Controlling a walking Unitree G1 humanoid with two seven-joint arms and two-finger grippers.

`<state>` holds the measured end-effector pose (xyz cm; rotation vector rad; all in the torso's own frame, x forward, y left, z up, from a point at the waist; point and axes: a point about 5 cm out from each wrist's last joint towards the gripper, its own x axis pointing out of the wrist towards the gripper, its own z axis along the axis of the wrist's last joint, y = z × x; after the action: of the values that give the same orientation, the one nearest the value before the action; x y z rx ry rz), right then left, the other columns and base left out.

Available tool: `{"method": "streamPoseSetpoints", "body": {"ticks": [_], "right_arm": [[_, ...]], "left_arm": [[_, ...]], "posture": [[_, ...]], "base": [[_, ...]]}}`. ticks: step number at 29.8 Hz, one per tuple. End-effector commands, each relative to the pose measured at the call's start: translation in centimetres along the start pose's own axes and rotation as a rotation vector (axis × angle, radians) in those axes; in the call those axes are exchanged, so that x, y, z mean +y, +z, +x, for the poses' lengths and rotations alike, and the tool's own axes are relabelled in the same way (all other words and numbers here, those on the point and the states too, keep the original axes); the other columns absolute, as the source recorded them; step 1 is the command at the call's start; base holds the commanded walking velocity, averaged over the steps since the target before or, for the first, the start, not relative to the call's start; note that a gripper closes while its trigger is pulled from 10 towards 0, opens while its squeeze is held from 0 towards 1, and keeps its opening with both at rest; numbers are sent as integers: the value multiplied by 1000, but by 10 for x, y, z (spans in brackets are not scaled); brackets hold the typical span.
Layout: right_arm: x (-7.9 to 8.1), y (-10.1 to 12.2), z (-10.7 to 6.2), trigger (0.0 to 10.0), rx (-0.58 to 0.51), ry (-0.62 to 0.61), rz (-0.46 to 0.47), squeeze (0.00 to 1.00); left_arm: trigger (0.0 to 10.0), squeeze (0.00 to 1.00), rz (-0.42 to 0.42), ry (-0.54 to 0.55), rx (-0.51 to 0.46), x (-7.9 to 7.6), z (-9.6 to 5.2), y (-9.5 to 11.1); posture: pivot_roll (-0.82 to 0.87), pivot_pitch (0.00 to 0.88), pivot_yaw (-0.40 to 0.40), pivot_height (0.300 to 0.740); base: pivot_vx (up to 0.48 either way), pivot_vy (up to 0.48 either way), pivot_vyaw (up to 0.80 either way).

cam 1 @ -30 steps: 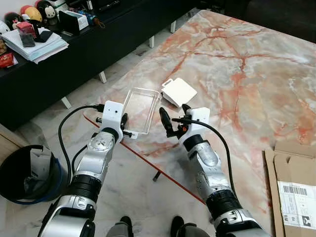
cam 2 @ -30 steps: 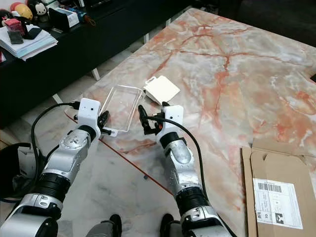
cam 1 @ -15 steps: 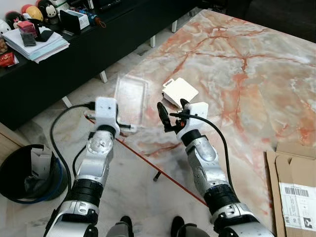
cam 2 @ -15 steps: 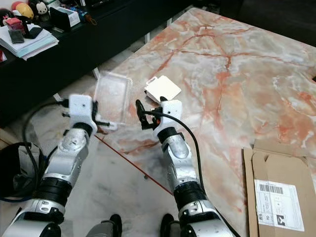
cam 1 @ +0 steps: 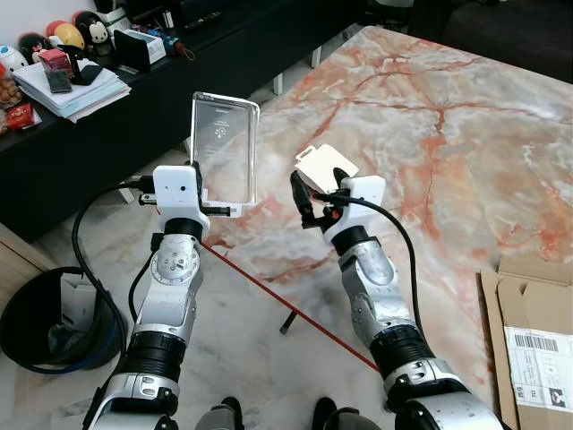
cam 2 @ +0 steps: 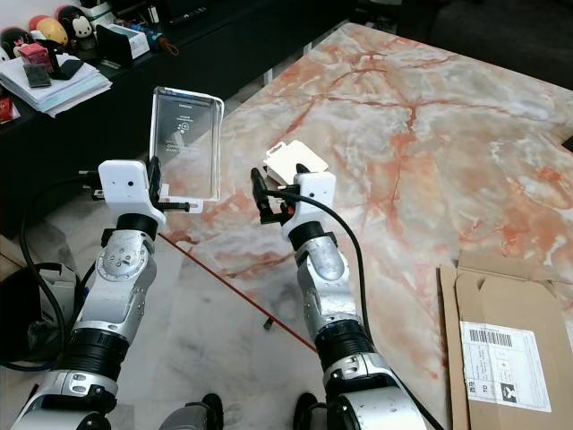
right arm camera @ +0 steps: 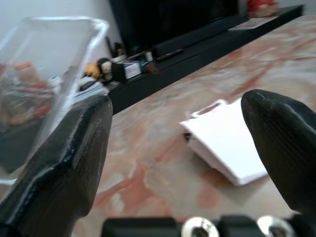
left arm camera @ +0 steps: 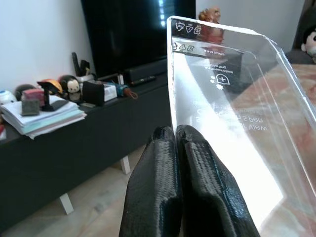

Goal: Picking trash to rubbish bin

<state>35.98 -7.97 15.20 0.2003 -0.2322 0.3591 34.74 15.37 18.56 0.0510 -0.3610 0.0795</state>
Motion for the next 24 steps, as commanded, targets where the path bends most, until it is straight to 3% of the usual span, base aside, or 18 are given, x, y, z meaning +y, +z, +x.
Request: {"method": "streamPoseSetpoints", "body": {"ticks": [1, 24], "right_arm": [[-2, 1, 1, 10000, -8, -15, 10, 0], [3, -2, 1, 10000, -12, -11, 15, 0]], "left_arm": [[10000, 0, 10, 3, -12, 1, -3, -2], [10000, 0, -1, -33, -39, -7, 0, 1]], "posture": [[107, 105, 21, 740], [104, 77, 26, 740]], "base": [[0, 0, 0], [-11, 0, 0]]}}
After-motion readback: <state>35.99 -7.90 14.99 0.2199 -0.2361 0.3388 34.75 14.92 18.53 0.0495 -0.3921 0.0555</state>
